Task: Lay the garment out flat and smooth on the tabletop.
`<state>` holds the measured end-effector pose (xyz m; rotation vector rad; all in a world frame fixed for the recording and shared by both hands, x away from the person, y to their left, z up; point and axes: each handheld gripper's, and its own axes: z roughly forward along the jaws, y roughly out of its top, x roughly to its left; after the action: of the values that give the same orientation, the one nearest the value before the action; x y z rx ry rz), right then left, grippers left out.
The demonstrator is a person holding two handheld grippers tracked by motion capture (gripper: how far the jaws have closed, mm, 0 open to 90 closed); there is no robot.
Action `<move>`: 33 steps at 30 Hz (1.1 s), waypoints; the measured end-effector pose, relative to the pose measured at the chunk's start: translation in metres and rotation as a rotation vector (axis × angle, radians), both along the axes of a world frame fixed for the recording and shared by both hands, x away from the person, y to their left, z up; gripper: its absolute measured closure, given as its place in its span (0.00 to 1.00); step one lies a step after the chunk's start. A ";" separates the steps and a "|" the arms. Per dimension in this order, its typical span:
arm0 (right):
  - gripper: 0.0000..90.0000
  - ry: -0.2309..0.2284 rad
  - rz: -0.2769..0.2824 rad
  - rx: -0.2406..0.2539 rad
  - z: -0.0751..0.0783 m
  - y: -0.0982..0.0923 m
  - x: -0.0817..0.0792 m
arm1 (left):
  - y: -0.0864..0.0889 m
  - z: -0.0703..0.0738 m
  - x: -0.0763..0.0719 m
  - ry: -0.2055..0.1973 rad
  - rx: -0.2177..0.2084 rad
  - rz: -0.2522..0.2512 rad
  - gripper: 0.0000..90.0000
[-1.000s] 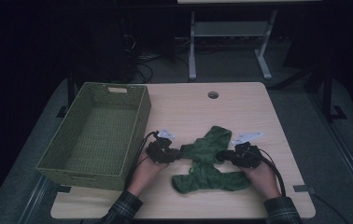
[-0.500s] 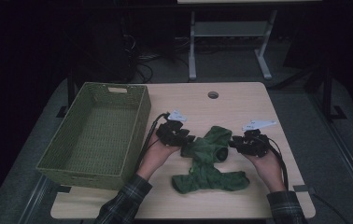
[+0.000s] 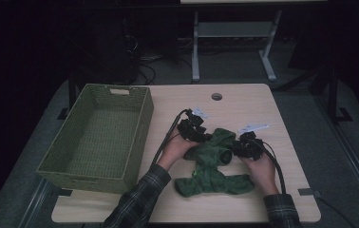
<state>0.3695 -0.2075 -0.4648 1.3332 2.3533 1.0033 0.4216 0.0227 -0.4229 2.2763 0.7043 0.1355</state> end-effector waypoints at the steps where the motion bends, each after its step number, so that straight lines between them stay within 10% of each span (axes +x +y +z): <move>1: 0.67 0.007 -0.001 -0.013 -0.001 0.001 0.000 | -0.001 -0.002 0.001 0.001 0.013 -0.005 0.62; 12: 0.85 -0.011 0.021 -0.047 -0.003 0.009 -0.004 | -0.008 -0.026 0.007 0.066 0.085 -0.011 0.65; 17: 0.93 -0.004 0.036 -0.039 -0.003 0.010 -0.004 | -0.009 -0.028 0.005 0.101 0.088 -0.042 0.90; 33: 0.95 -0.076 0.006 -0.042 0.011 0.001 -0.007 | 0.024 -0.001 0.000 0.006 0.038 0.030 0.99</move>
<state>0.3624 -0.2065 -0.4535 1.2508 2.3104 0.9834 0.4218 0.0470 -0.4243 2.3035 0.7447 0.1578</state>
